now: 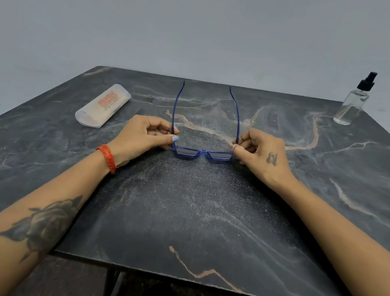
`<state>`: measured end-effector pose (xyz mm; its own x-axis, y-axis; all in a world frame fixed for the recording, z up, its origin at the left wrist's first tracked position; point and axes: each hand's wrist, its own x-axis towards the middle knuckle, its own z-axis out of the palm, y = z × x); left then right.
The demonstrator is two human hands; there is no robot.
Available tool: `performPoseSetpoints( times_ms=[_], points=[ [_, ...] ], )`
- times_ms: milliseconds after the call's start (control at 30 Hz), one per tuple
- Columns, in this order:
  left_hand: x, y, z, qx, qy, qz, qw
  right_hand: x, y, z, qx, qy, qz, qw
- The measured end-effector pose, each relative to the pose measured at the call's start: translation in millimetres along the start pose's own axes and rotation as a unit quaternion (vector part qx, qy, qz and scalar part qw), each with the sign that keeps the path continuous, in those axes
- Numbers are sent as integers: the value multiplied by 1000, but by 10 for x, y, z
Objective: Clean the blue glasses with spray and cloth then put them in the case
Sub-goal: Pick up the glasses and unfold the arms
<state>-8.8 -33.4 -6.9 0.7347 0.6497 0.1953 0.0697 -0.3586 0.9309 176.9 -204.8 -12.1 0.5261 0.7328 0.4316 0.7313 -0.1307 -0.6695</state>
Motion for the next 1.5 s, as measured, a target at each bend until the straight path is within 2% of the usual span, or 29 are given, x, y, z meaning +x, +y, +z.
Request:
performPoseSetpoints(
  times_ms=[633,1100,1500],
  points=[
    [-44,20,-10,27,-3,-4,1000,-36,-19,-27,-21,6,15,1000],
    [-93,-3,1,45,-8,22,999,-55,-41,-50,-39,-10,21,999],
    [-137,1,27,70,19,25,997,-115,-107,-50,-44,1,31,999]
  ],
)
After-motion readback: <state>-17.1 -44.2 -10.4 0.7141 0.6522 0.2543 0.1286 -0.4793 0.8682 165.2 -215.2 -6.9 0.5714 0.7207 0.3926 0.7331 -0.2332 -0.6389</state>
